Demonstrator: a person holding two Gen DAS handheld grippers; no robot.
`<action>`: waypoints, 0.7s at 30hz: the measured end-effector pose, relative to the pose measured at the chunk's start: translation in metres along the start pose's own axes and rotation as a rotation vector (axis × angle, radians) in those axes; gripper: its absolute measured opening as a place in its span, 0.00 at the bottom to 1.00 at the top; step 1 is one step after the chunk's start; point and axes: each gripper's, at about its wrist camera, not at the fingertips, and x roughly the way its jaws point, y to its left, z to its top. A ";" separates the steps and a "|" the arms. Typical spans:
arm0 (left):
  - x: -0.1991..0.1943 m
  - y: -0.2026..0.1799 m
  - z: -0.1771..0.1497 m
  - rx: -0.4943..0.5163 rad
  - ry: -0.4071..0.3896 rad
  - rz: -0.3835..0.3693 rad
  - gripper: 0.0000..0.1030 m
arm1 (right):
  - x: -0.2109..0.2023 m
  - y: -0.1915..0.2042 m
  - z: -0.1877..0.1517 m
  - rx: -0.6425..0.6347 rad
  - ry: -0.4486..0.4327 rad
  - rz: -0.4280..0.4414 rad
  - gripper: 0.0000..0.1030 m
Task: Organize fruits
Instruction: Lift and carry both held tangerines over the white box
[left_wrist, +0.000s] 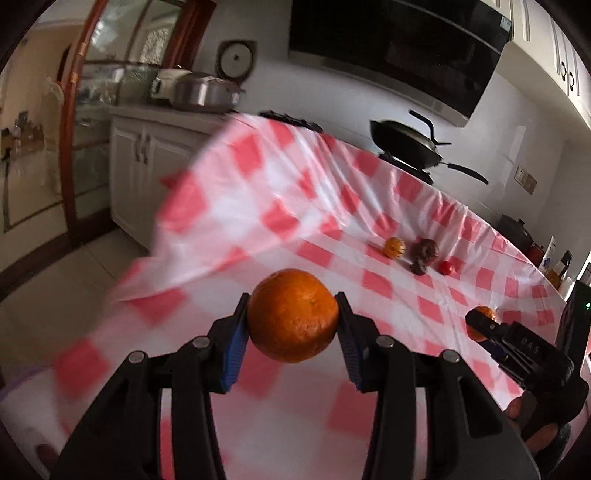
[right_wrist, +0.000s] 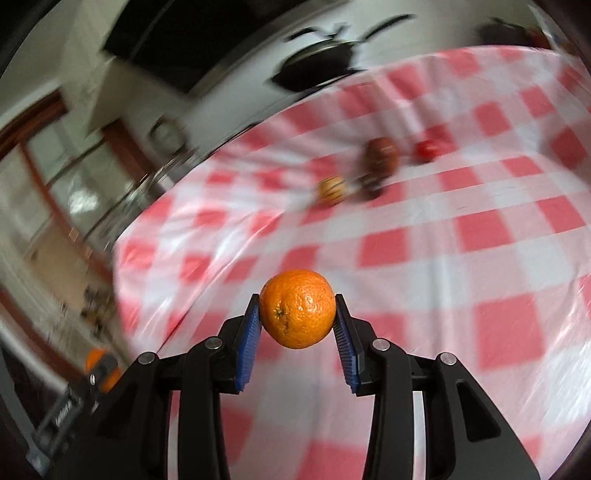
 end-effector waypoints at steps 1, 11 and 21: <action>-0.012 0.012 -0.002 0.007 -0.009 0.020 0.44 | -0.002 0.012 -0.007 -0.030 0.012 0.019 0.37; -0.085 0.128 -0.043 -0.039 0.019 0.212 0.44 | -0.004 0.125 -0.085 -0.369 0.159 0.195 0.38; -0.089 0.223 -0.090 -0.170 0.148 0.365 0.44 | -0.012 0.228 -0.215 -0.845 0.359 0.425 0.38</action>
